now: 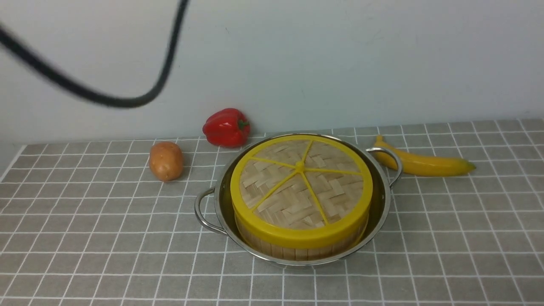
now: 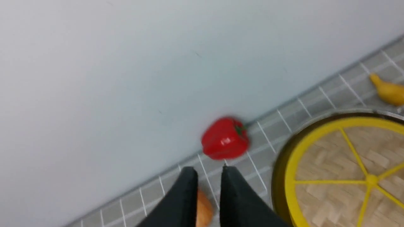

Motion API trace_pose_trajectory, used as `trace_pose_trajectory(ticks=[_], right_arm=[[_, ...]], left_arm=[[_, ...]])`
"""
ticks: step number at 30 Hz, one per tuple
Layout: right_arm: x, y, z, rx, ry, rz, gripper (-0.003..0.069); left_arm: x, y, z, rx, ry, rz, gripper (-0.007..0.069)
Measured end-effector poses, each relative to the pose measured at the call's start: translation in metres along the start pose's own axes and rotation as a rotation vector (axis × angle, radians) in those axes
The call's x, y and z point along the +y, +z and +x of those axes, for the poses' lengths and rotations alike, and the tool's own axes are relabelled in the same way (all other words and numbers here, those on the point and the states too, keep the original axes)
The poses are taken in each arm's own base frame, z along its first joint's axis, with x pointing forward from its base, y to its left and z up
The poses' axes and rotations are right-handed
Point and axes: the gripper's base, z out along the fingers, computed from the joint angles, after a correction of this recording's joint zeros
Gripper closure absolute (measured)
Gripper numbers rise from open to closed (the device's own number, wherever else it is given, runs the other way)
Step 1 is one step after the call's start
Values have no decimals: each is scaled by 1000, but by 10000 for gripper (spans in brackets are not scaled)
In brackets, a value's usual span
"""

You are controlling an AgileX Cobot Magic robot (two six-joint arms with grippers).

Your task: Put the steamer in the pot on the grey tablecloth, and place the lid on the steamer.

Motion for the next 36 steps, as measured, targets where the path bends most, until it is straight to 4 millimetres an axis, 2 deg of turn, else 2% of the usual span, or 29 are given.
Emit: trace_pose_trajectory(ticks=[1,2,5,10,12,15,16,17,21,30,36], right_arm=[[0,0,0,0,0,0,416],[0,0,0,0,0,0,416],[0,0,0,0,0,0,416],[0,0,0,0,0,0,416],[0,0,0,0,0,0,416],[0,0,0,0,0,0,416],[0,0,0,0,0,0,416],[0,0,0,0,0,0,416],[0,0,0,0,0,0,416],[0,0,0,0,0,0,416],[0,0,0,0,0,0,416]], left_arm=[[2,-4,10,-37,-6,4,518],[1,-7,29,-64,-23,17,518],[0,-5,63,-96,-72,26,517],[-11,-3,183,-74,-286,-39,507],[-19,-16,225,-108,-337,-105,499],[-32,-31,267,-142,-365,-170,496],[-33,-32,269,-144,-366,-174,496],[-39,-40,283,-170,-373,-195,496],[-55,-52,312,-210,-352,-223,487],[-72,-52,343,-216,-344,-215,475],[-79,-53,354,-263,-337,-225,470]])
